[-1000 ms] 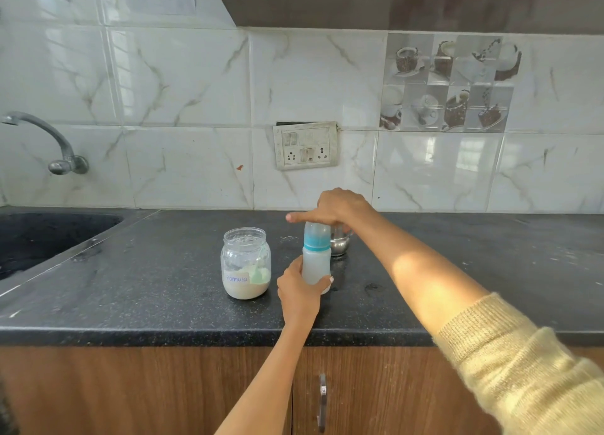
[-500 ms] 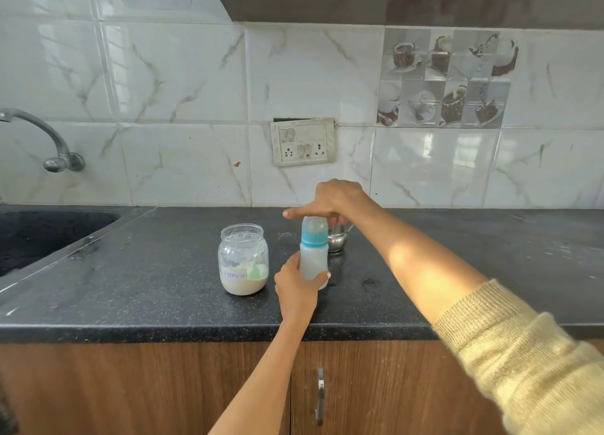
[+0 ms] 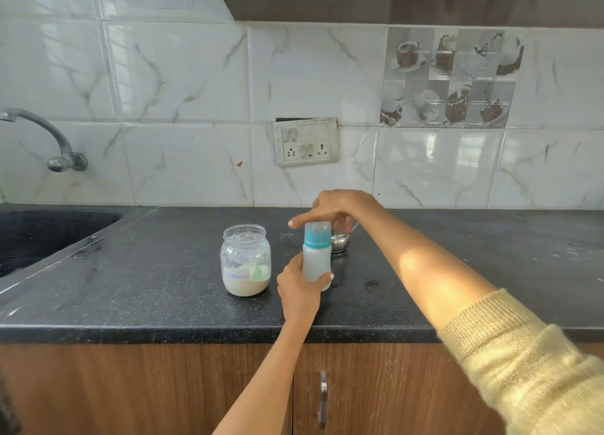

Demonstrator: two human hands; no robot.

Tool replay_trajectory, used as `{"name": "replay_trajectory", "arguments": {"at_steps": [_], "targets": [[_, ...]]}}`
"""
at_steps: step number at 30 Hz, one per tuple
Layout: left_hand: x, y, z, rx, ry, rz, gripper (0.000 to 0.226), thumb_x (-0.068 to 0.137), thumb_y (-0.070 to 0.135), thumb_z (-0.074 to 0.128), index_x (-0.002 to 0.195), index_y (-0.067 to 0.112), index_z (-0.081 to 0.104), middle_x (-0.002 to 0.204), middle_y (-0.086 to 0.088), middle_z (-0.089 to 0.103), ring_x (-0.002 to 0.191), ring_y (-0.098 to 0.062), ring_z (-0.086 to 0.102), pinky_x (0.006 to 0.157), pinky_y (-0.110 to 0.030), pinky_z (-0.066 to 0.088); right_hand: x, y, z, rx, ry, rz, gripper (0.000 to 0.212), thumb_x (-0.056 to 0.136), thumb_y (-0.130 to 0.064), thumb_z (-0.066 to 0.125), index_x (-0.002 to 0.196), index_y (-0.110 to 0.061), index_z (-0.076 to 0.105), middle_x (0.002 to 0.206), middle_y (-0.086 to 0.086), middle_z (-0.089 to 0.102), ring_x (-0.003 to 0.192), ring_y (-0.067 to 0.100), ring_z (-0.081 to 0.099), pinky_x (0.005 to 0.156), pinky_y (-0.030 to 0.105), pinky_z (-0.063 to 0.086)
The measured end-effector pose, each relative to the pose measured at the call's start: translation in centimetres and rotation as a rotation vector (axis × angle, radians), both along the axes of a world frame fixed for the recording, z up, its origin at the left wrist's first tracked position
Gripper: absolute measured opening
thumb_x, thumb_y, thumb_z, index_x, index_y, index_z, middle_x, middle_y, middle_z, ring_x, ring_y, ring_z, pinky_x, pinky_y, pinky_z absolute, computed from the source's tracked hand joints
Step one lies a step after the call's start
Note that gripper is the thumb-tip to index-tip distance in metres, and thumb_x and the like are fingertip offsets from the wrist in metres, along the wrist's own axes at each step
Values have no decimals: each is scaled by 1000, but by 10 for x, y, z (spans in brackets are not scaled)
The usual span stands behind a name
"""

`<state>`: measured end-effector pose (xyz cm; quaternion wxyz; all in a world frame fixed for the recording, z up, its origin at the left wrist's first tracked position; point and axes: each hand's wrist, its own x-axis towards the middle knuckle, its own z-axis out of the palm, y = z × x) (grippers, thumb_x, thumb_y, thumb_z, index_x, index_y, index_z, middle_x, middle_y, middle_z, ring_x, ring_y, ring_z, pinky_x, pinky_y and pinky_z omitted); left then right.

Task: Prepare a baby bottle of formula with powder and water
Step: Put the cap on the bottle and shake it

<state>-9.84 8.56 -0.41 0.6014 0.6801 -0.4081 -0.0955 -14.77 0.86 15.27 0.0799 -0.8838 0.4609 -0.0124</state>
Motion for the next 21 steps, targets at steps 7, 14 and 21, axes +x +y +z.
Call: {"name": "replay_trajectory", "arguments": {"at_steps": [7, 14, 21], "targets": [[0, 0, 1, 5, -4, -9, 57, 72, 22, 78, 123, 11, 55, 119, -5, 63, 108, -19, 58, 91, -30, 46, -2, -3, 8, 46, 7, 147, 53, 67, -31, 82, 117, -21, 66, 111, 0, 66, 82, 17, 71, 75, 29, 59], [1, -2, 0, 4, -2, -11, 55, 71, 22, 79, 120, 11, 57, 117, -5, 64, 106, -18, 59, 88, -28, 46, 3, -3, 0, -33, -29, 20, 56, 57, -46, 83, 99, -10, 70, 90, 6, 74, 70, 19, 73, 75, 33, 60], [3, -3, -1, -4, -7, -8, 51, 70, 22, 80, 116, 11, 59, 111, -3, 65, 95, -14, 56, 78, -21, 40, 2, 9, -19, -185, -220, -103, 46, 59, -43, 81, 66, -11, 48, 64, 2, 56, 49, 18, 59, 43, 22, 43]]}}
